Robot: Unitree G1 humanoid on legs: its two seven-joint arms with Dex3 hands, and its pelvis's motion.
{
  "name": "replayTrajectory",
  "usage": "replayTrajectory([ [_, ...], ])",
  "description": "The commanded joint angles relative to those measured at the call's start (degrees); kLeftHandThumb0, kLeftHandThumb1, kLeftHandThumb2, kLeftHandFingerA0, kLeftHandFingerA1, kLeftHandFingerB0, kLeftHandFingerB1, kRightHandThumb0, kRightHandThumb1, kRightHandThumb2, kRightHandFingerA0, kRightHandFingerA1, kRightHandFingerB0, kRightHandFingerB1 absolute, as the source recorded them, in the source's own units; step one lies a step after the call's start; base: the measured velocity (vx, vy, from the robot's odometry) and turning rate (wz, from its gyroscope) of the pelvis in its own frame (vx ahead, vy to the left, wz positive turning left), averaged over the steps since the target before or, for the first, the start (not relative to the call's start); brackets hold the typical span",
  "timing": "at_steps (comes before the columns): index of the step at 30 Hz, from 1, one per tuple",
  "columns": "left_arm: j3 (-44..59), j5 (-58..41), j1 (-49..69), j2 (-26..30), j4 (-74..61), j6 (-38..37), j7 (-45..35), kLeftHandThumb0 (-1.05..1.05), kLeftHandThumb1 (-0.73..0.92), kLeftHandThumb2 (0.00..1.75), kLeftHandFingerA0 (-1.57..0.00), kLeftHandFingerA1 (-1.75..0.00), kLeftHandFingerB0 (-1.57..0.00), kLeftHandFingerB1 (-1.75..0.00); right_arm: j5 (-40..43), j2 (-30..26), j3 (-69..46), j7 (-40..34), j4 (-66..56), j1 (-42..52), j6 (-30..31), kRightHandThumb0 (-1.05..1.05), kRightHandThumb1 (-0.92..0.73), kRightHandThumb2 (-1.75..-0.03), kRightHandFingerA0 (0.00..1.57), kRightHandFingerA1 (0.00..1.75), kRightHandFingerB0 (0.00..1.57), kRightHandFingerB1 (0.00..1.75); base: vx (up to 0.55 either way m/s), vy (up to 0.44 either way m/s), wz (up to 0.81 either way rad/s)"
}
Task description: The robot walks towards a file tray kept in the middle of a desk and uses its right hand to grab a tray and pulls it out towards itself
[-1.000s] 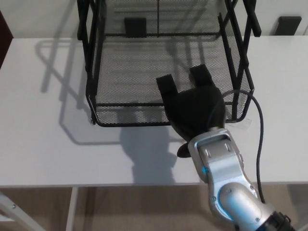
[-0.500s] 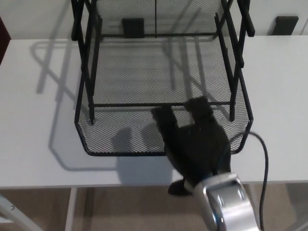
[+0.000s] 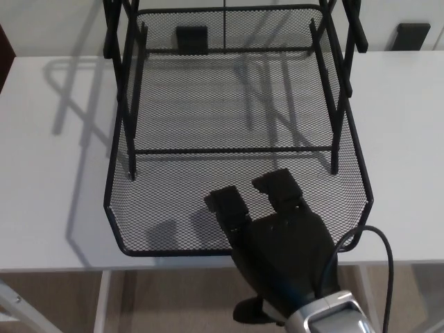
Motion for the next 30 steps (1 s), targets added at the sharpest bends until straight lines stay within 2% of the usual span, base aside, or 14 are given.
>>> replayTrajectory([
  [1,0.4,0.2,0.1,1.0,0.0,1.5,-0.5,-0.21,0.37,0.84,-0.35,-0.61,-0.06,-0.47,-1.2,-0.5,0.8,3.5,-1.9,1.5,-2.3,-1.05,-0.31,-0.78,0.0,0.99,0.05,0.88,0.0,0.0,0.0],
  [2,0.4,0.2,0.2,0.9,0.1,1.2,-0.3,-0.21,0.37,0.84,-0.35,-0.61,-0.07,-0.47,-1.5,-0.2,0.7,4.3,-2.2,1.3,-2.3,-1.02,-0.46,-0.5,0.0,1.29,0.0,1.08,0.0,0.0,0.0],
  [4,0.3,0.3,-0.1,0.9,1.0,0.7,-0.2,-0.31,0.5,0.61,-0.4,-0.52,-0.16,-0.37,-1.4,0.1,0.5,4.7,-3.2,1.2,-2.8,-1.05,-0.32,-0.72,0.01,1.0,0.0,0.87,0.0,0.0,0.0],
  [5,0.3,0.3,-0.2,1.0,1.2,0.5,-0.1,-0.31,0.5,0.61,-0.4,-0.52,-0.16,-0.36,-1.3,0.1,0.4,5.1,-3.7,1.2,-3.0,-1.03,-0.47,-0.46,0.0,1.29,0.0,1.04,0.0,0.0,0.0],
  [8,0.1,0.4,-0.3,1.2,1.5,0.0,-0.4,-0.31,0.51,0.61,-0.41,-0.53,-0.15,-0.37,1.4,-0.6,-0.1,9.5,-10.0,0.5,-5.8,-1.05,-0.33,-0.8,0.0,0.95,0.0,0.86,0.0,0.0,0.0],
  [9,0.0,0.5,-0.3,1.3,1.7,-0.5,-0.3,-0.3,0.5,0.61,-0.41,-0.53,-0.15,-0.37,2.4,-0.6,-0.3,10.2,-11.9,0.5,-6.4,-1.05,-0.51,-0.54,0.0,1.11,0.0,1.0,0.0,0.0,0.0],
  [20,-0.3,1.0,0.7,1.7,-1.2,1.1,-0.7,-0.21,0.37,0.83,-0.38,-0.62,-0.06,-0.47,29.1,1.1,-13.0,20.1,-35.3,-6.2,-9.5,-1.05,-0.7,-0.64,0.0,0.69,0.0,0.53,0.0,0.0,0.0],
  [22,-0.3,0.9,0.8,1.7,-1.0,0.5,-0.6,-0.22,0.36,0.83,-0.38,-0.62,-0.07,-0.47,34.9,4.7,-18.6,19.8,-35.3,-8.1,-11.8,-1.05,-0.57,-1.04,0.0,0.79,0.0,0.67,0.0,0.0,0.0],
  [23,-0.4,1.0,0.6,1.6,-1.4,1.6,-0.7,-0.21,0.37,0.84,-0.38,-0.62,-0.07,-0.47,40.3,6.4,-23.3,19.0,-35.3,-10.7,-12.7,-1.05,-0.76,-0.6,0.35,1.33,0.17,1.11,0.0,0.0,0.0],
  [24,-0.3,0.9,0.3,1.6,-0.9,1.7,-0.9,-0.2,0.37,0.83,-0.37,-0.62,-0.07,-0.47,42.8,8.2,-25.6,20.8,-35.3,-12.2,-11.2,-1.05,-0.74,-0.65,0.74,1.26,0.47,1.18,0.0,0.0,0.0],
  [25,-0.3,0.9,0.3,1.6,-0.9,1.7,-1.0,-0.2,0.37,0.83,-0.37,-0.62,-0.07,-0.47,43.3,8.4,-26.1,21.2,-35.3,-12.4,-11.1,-1.05,-0.74,-0.65,0.74,1.26,0.47,1.18,0.0,0.0,0.0],
  [26,-0.4,1.0,-0.6,1.5,0.8,1.6,-0.8,-0.3,0.5,0.61,-0.42,-0.53,-0.15,-0.37,48.3,16.4,-30.0,26.7,-35.3,-16.1,-5.5,-1.03,-0.52,-0.97,1.29,1.03,1.13,0.97,0.0,0.0,0.0],
  [27,-0.2,0.5,-0.6,1.4,1.5,0.9,-0.9,-0.2,0.36,0.83,-0.36,-0.61,-0.06,-0.47,54.2,17.6,-34.6,27.0,-35.3,-18.9,-4.3,-1.05,-0.54,-0.99,1.51,1.12,1.38,0.93,0.0,0.0,0.0],
  [30,-0.4,0.7,-0.9,1.5,2.3,0.3,-0.8,-0.2,0.36,0.83,-0.38,-0.63,-0.07,-0.47,63.3,11.6,-45.1,28.7,-35.3,-25.0,-1.9,-1.04,-0.79,-0.65,1.57,1.37,1.57,1.2,0.0,0.0,0.0],
])
